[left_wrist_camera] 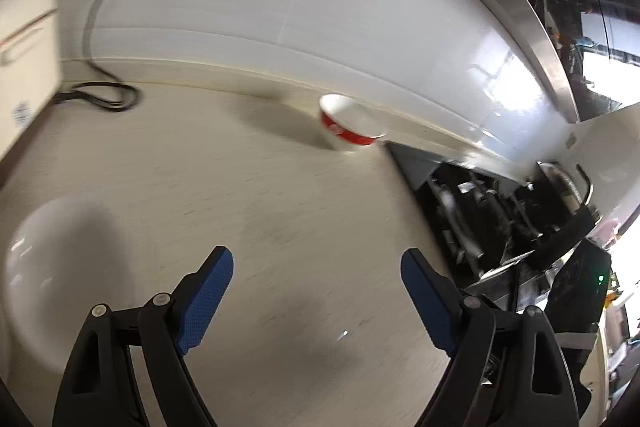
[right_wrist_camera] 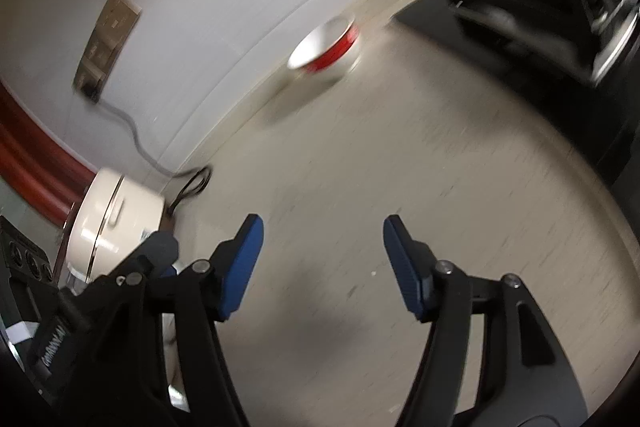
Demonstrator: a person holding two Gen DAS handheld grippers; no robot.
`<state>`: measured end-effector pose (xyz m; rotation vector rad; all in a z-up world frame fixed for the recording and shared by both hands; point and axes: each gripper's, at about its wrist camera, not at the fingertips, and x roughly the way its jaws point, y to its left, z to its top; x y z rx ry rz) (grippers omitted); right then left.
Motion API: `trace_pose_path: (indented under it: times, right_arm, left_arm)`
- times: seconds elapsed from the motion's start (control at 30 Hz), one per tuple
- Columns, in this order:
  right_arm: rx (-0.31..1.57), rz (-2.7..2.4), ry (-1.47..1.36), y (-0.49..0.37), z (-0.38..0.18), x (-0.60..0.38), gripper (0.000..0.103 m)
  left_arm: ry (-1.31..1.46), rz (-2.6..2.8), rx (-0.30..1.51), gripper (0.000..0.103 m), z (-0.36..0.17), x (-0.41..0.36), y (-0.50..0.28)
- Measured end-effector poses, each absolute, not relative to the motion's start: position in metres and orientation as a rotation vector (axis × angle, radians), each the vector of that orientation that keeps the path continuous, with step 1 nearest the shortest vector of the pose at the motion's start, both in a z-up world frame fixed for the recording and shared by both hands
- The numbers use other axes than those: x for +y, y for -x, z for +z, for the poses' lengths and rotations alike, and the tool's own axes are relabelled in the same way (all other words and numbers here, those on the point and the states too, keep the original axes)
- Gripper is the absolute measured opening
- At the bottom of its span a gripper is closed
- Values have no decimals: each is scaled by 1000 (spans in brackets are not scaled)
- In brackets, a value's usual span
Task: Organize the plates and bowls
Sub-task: 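Move both tools to the red-banded white bowl by the wall, then grasp the rim of the red-banded bowl with both tools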
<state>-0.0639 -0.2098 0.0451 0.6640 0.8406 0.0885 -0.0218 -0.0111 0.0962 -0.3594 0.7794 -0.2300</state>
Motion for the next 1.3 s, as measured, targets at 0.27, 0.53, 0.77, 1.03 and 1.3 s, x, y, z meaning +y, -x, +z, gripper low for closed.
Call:
trace_pose_path:
  times: [0.27,0.53,0.77,1.03,1.3]
  right_arm:
    - [835,-7,-674,-12,48,-259,68]
    - [832,-25,-699,-98,36,-273,68]
    - [848,2,-667,-160,15,-247,68]
    - [932,63,-614,-167,4,-234,37]
    - [1000,152,-634,-127,18,-247,19]
  left_arm:
    - [539,-127,769,87,78,-23,-61]
    - [514,55,654,87,55,-7,-85]
    - [586,54,657,87,54,7,-80]
    - [544,17,658,87,57,-3,-83]
    - [597,-96,731,87,44,1,-98]
